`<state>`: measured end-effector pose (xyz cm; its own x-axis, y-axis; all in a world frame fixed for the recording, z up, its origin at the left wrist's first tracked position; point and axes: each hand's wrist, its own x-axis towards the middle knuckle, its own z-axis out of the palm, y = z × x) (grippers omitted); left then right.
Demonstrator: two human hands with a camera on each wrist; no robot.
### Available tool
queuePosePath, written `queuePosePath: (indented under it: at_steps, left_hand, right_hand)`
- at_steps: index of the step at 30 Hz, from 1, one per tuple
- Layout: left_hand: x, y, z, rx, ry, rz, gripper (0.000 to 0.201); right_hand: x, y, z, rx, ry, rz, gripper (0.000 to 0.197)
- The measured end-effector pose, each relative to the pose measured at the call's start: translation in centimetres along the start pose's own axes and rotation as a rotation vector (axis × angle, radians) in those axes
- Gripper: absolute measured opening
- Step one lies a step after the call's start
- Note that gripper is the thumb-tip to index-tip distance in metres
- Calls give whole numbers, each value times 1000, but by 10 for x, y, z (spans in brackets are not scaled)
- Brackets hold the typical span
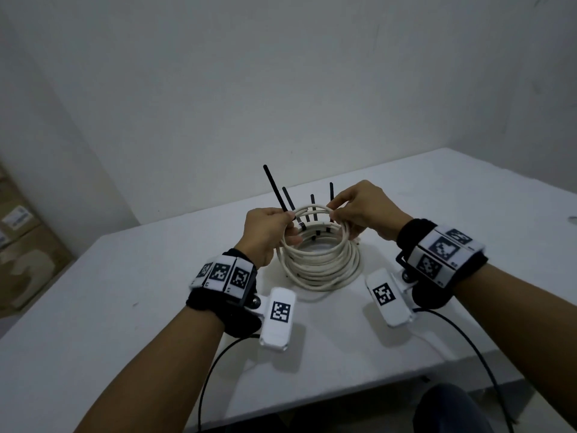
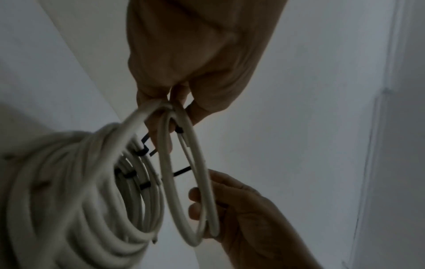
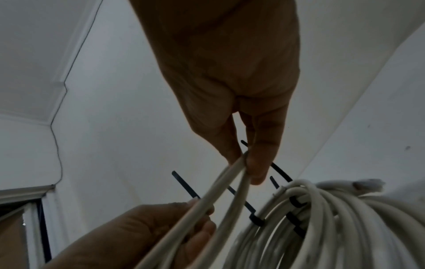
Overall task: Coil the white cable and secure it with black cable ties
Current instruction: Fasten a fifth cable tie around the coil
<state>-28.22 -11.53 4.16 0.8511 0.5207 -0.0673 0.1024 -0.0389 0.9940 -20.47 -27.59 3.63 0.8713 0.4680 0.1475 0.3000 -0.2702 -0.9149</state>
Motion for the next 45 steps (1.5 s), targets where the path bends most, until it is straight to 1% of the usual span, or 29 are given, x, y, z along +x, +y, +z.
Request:
queuePosePath:
  at_steps: [3,6,9,11,13,15,16,18,21,24,26,29,32,34,35,36,38,39,42,45]
  left_hand:
    - [5,0,9,-114,47,-47,16]
    - [7,-2,11,-65,71,-30,16]
    - [7,-1,8,-90,45,-35,11]
    - [3,2,5,-134,26,-31,8]
    - [-2,6,-2,-199,30,-16,8]
    - [-8,11,-12,-274,43,0,10]
    - [-11,13,-17,-311,51,7,12]
    - [-15,18,-27,-378,69,25,14]
    - [-21,25,-40,-440,98,49,19]
    - [-32,30,-45,-471,118,70,20]
    - [-39,30,-47,-466,126,89,20]
    - [-47,26,-54,-440,128,96,17]
    - [-48,22,-62,-456,148,80,17]
    - [-45,19,-67,-490,181,70,20]
    - [-44,19,-68,-512,199,64,21]
    - [-42,18,-70,-538,219,60,22]
    - [-38,15,-72,-579,259,67,23]
    - [-36,14,-73,-590,271,70,23]
    - [-32,11,-73,-608,250,39,23]
    - [-32,10,-71,-616,197,4,23]
  right_hand:
    - [4,4,3,-4,12,10,11]
    - [4,8,5,-4,-6,2,11]
    - [1,9,6,3,-25,8,13]
    - [-5,9,8,30,-25,7,19]
    - [-18,8,11,43,8,7,28]
    - [-33,5,12,-21,46,12,38]
    - [-42,3,13,-64,46,26,43]
    - [-61,0,17,-69,-14,80,50]
    - [-85,-5,31,118,-155,187,57]
    - [-95,-13,51,354,-264,281,65]
    - [-93,-23,62,554,-254,319,67]
    - [-87,-39,69,821,-162,362,75]
    - [-81,-49,73,1006,-143,431,79]
    - [-79,-51,77,1112,-117,454,74]
    - [-79,-50,79,1176,-74,447,64]
    - [-80,-49,82,1231,-28,425,50]
    - [-80,-45,91,1264,26,360,21]
    - [-79,-42,95,1267,33,327,15]
    - [-77,-34,105,1267,84,301,22]
    - [-75,-31,109,1277,45,371,20]
